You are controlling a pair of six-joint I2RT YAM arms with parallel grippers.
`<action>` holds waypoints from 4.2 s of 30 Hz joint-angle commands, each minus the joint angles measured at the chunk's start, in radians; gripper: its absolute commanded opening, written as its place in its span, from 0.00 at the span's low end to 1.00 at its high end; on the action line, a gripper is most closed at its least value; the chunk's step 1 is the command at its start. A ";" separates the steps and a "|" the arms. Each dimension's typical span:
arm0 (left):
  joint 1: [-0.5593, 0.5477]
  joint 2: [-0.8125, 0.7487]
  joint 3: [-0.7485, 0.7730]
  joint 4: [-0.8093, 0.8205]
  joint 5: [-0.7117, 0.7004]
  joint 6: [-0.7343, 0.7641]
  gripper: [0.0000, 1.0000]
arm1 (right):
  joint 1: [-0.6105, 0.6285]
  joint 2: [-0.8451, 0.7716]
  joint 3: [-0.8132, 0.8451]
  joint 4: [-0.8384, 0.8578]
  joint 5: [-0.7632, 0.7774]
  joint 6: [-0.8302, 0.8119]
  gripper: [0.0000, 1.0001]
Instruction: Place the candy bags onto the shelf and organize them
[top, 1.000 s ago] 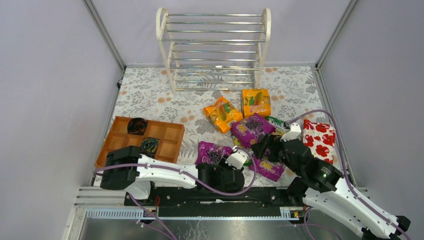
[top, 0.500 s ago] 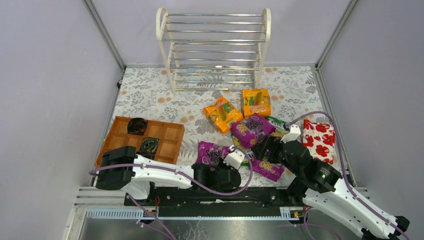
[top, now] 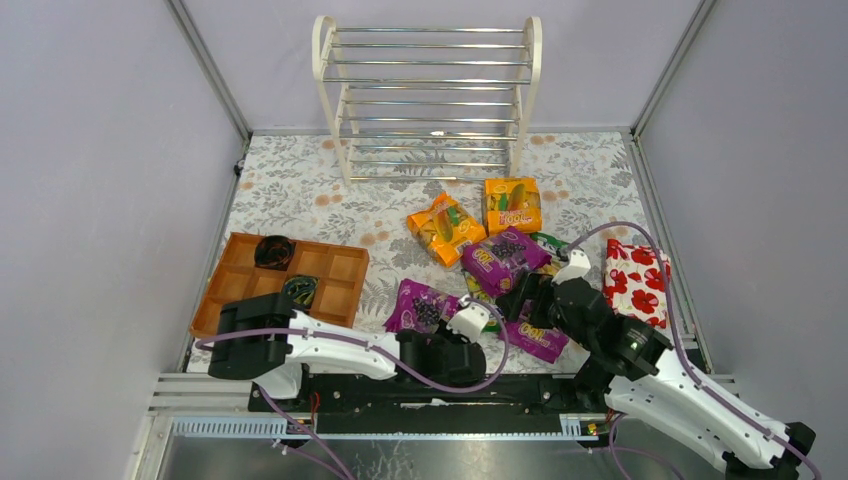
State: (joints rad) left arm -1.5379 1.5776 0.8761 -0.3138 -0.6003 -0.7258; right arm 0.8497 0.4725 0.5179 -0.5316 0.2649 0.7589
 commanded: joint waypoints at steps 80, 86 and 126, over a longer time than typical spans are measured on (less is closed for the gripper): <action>0.000 -0.846 0.168 -0.071 -0.213 0.506 0.78 | 0.243 0.678 0.267 0.669 0.233 0.619 0.46; -0.001 -0.956 0.145 -0.031 -0.353 0.539 0.78 | 0.037 0.725 0.473 0.679 0.133 0.582 0.46; 0.213 -0.917 -0.188 0.147 -0.362 0.657 0.92 | -0.330 1.516 1.585 0.947 0.529 0.418 0.47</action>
State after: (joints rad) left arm -1.3563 0.6262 0.6701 -0.2070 -1.0550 -0.0536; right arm 0.5301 2.0449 2.0453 0.2878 0.7460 1.1019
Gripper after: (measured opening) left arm 0.918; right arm 0.469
